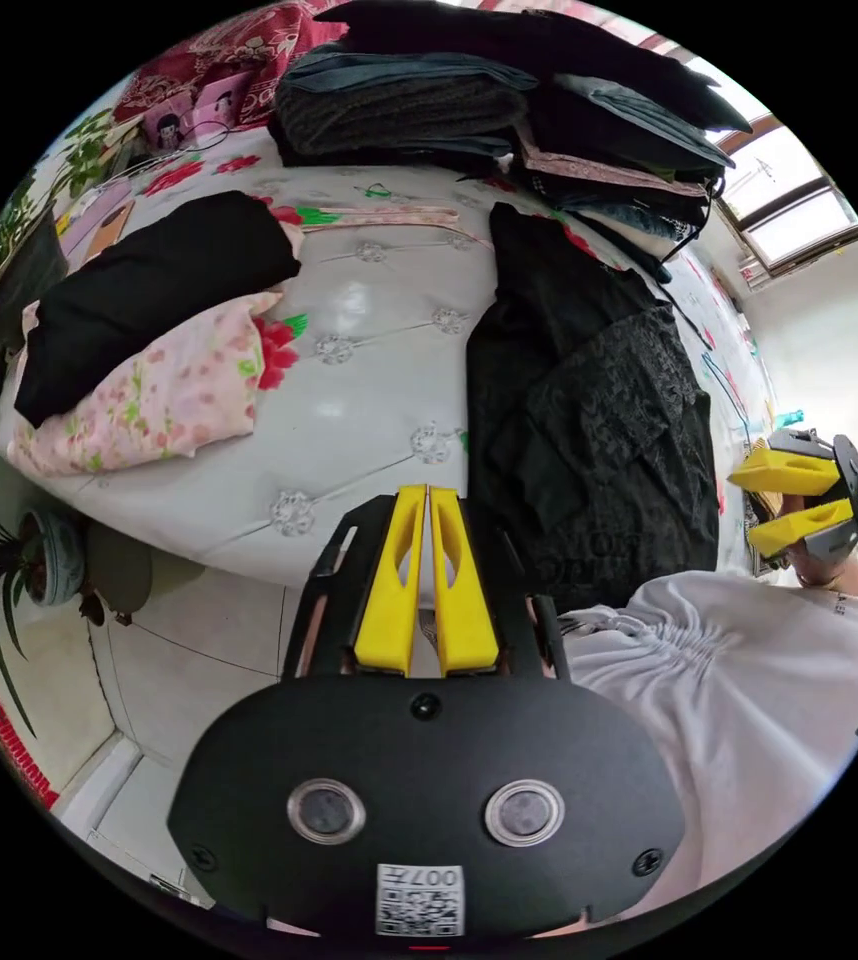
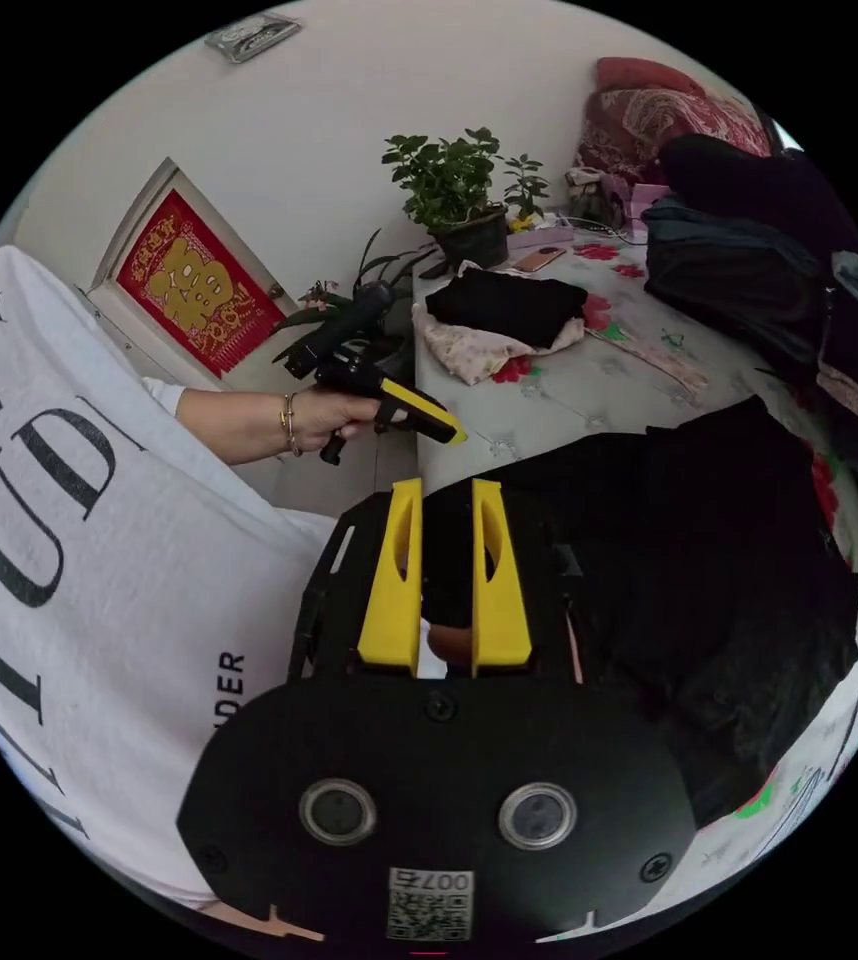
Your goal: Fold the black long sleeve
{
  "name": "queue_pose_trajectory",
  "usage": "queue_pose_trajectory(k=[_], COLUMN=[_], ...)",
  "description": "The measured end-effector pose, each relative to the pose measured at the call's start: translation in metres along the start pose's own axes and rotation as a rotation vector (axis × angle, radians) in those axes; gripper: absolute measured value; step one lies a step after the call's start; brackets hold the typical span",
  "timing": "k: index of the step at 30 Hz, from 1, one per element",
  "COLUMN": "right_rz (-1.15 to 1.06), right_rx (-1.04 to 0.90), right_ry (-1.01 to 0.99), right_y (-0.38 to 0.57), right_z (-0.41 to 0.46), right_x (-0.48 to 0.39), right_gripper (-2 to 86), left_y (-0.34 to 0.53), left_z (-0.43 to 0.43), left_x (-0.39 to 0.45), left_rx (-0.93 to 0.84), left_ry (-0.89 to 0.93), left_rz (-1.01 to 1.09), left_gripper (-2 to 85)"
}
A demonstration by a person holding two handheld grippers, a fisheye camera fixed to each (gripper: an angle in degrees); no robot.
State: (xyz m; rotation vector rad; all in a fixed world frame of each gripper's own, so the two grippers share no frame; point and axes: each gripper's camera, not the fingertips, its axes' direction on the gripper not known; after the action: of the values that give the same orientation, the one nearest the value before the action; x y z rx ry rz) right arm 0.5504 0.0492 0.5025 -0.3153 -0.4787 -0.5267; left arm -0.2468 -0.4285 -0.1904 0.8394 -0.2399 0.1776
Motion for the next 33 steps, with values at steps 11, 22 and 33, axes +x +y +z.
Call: queue_pose_trajectory(k=[11,22,33], right_rz=[0.788,0.962,0.908], right_rx=[0.095,-0.011,-0.061], right_ry=[0.343,0.402,0.385], right_y=[0.196,0.299,0.295], right_z=[-0.065,-0.052,-0.046], right_x=[0.057,0.021,0.019], right_gripper=[6.6,7.7,1.1], left_y=[0.059,0.093,0.057], left_z=[0.027,0.047,0.084], left_x=[-0.001,0.047,0.090], left_rx=[-0.047,-0.088,-0.315], left_ry=[0.079,0.065,-0.037], left_rz=[-0.030,0.047,0.205], left_gripper=[3.1,8.4,0.0])
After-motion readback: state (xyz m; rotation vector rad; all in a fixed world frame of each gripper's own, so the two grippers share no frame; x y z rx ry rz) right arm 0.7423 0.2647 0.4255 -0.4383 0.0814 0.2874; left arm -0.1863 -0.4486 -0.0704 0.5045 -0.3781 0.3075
